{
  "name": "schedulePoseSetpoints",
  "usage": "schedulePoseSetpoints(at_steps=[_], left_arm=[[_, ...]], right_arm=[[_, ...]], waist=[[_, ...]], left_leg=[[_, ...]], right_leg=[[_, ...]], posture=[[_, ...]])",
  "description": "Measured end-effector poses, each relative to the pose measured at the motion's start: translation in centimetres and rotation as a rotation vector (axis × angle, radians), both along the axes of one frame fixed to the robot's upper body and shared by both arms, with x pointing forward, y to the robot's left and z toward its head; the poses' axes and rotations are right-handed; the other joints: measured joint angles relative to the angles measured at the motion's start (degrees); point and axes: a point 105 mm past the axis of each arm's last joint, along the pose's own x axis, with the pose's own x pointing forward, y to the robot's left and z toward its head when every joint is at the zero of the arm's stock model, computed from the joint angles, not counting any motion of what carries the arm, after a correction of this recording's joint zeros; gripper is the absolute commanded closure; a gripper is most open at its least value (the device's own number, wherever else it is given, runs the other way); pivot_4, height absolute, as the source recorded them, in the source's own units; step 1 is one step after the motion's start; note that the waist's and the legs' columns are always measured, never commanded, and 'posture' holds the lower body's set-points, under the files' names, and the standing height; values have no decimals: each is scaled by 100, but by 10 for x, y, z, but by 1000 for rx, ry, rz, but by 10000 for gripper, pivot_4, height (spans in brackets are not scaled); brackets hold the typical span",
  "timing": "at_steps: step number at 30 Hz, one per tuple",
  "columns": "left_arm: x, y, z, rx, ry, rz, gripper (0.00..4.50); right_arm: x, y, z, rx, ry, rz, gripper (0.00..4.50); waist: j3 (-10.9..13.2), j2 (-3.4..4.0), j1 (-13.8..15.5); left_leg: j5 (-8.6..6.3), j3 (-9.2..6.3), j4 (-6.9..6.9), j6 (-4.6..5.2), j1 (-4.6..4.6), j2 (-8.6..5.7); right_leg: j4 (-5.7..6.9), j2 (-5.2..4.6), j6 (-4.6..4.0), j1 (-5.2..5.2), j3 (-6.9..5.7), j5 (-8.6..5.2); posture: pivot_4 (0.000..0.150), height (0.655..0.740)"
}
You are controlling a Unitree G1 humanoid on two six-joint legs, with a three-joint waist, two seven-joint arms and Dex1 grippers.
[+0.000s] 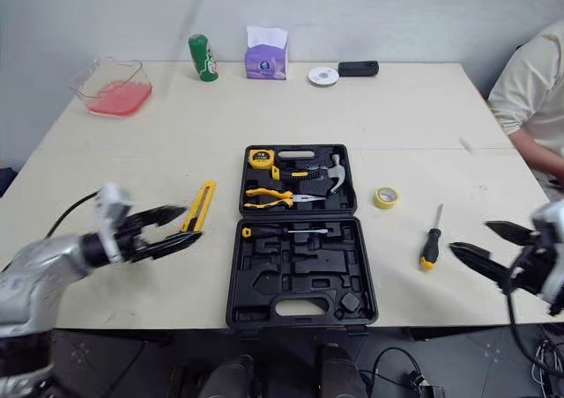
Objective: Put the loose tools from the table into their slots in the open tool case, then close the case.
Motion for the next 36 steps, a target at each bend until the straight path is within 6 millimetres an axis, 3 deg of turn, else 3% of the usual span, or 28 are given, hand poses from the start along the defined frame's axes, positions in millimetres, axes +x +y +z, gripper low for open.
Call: schedulePoseSetpoints(at_steps=[5, 8, 10, 13, 17, 21, 24, 30, 33, 36], left_arm=[[-27, 65, -1, 48, 22, 255, 801], [-51, 133, 4, 63, 26, 515, 801], [-65, 165, 7, 86, 30, 635, 801], [-78, 189, 1, 157, 48, 706, 801], [-77, 189, -5, 161, 58, 701, 801], [-58, 169, 8, 153, 15, 618, 801], [-42, 141, 24, 134, -18, 506, 801], [-25, 15, 78, 42, -65, -45, 801], [-22, -20, 96, 33, -108, -212, 801], [-18, -68, 115, 32, -171, -453, 801]], right_arm=[[-8, -29, 1, -41, 11, -75, 0], [-17, -60, -3, -62, 21, -188, 0], [-21, -72, -5, -63, 27, -235, 0], [-21, -79, -6, -68, 18, -250, 0], [-17, -81, -3, -71, -4, -253, 0], [-10, -72, 2, -83, -23, -228, 0], [-6, -56, 0, -57, -30, -200, 0], [-1, 21, -16, 67, -36, -92, 0], [0, 36, -21, 123, -40, -143, 0], [7, 51, -32, 189, -50, -269, 0]], waist=[[7, -14, 25], [6, -14, 10], [6, -11, 2], [10, 1, -6], [12, 1, 9], [13, 3, 7], [12, 2, -3], [15, 8, -3], [19, 20, -25], [18, 3, -8]], left_leg=[[1, -6, -25, -2, 0, -3], [6, -2, -68, -16, 1, -4], [5, -1, -78, -22, -4, -2], [5, 2, -80, -25, -6, -2], [-5, 1, -80, -52, -6, -2], [-1, 1, -80, -60, -6, 0], [6, 0, -81, -62, -11, 2], [44, 2, -80, -88, -18, -1], [50, 12, -79, -93, -13, -3], [64, 7, -72, -106, -14, -1]], right_leg=[[-15, -12, -40, -2, -4, -14], [-22, -11, -34, -22, -8, -12], [-19, -10, -38, -36, -11, -15], [-19, -12, -39, -40, -9, -15], [-14, -15, -43, -40, -7, -16], [-4, -17, -40, -42, -10, -14], [2, -16, -39, -48, -12, -13], [14, -13, -37, -57, -10, -13], [22, -3, -36, -58, 0, -12], [34, 9, -36, -57, -5, -11]], posture=[[1500, 7400], [1500, 7400], [1500, 7400], [1500, 7400], [1500, 7400], [1500, 7400], [1500, 7400], [1500, 7400], [1500, 7400], [1500, 7400]])
